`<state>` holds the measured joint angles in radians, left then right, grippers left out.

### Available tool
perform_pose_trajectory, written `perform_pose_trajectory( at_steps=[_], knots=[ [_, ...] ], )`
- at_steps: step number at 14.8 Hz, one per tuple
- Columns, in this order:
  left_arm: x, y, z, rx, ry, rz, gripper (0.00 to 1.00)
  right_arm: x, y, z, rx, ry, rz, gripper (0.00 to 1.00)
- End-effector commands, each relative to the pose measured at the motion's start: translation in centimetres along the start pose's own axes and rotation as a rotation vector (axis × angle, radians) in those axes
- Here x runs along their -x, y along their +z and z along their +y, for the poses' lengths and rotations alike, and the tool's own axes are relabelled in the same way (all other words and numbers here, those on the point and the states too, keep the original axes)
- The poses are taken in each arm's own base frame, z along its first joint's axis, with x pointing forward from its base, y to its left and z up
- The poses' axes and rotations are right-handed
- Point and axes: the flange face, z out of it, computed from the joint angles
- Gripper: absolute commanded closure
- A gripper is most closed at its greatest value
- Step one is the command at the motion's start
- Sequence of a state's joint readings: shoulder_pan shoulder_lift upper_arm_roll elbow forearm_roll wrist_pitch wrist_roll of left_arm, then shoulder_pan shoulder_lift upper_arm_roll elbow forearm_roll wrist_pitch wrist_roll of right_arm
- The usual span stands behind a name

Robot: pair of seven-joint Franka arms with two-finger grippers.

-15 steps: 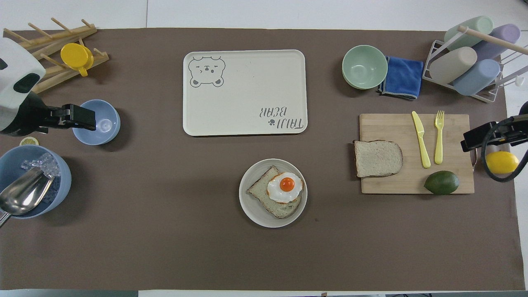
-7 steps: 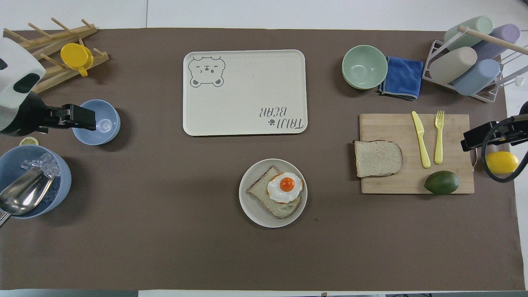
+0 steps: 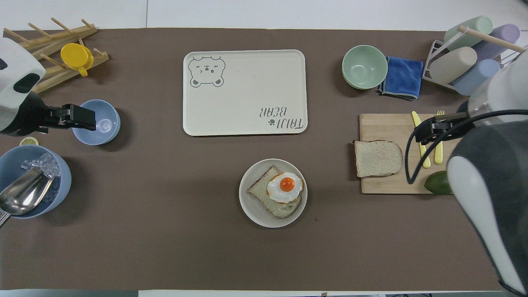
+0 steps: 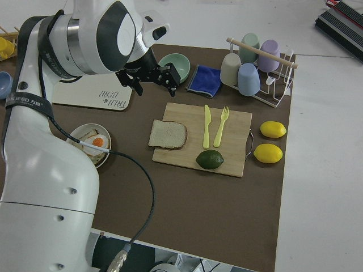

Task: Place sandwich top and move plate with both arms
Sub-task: 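Reach the right gripper to the bread slice on the cutting board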

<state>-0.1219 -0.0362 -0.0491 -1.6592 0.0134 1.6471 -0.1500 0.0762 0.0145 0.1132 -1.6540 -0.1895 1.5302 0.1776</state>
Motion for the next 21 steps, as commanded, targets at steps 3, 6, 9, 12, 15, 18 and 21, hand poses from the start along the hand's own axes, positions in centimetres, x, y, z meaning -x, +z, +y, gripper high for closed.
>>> perform_pose_trajectory(
  at_steps=[3, 6, 9, 12, 15, 18, 21],
  knots=[
    [0.5, 0.0, -0.4, -0.01, 0.004, -0.009, 0.0, -2.2, 7.7, -12.6, 0.245, 0.041, -0.021, 0.0],
    [0.5, 0.0, -0.4, -0.01, 0.004, -0.009, 0.0, -5.0, 14.0, -15.2, 0.298, 0.007, -0.036, 0.0],
    [0.5, 0.0, -0.4, -0.01, 0.004, -0.009, 0.0, -4.9, 16.7, -18.8, 0.416, -0.088, 0.002, 0.0],
    [0.5, 0.0, -0.4, -0.012, 0.006, -0.009, 0.0, -5.0, 19.1, -19.6, 0.43, -0.015, -0.007, 0.0],
    [0.5, 0.0, -0.4, -0.01, 0.004, -0.009, 0.0, -4.4, 22.1, -20.0, 0.41, -0.021, 0.002, 0.0],
    [0.5, 0.0, -0.4, -0.012, 0.004, -0.009, 0.0, -2.8, 24.2, -20.0, 0.417, -0.052, -0.011, 0.0],
    [0.5, 0.0, -0.4, -0.012, 0.004, -0.009, 0.0, -2.4, 25.4, -19.1, 0.422, -0.052, -0.031, 0.0]
  ],
)
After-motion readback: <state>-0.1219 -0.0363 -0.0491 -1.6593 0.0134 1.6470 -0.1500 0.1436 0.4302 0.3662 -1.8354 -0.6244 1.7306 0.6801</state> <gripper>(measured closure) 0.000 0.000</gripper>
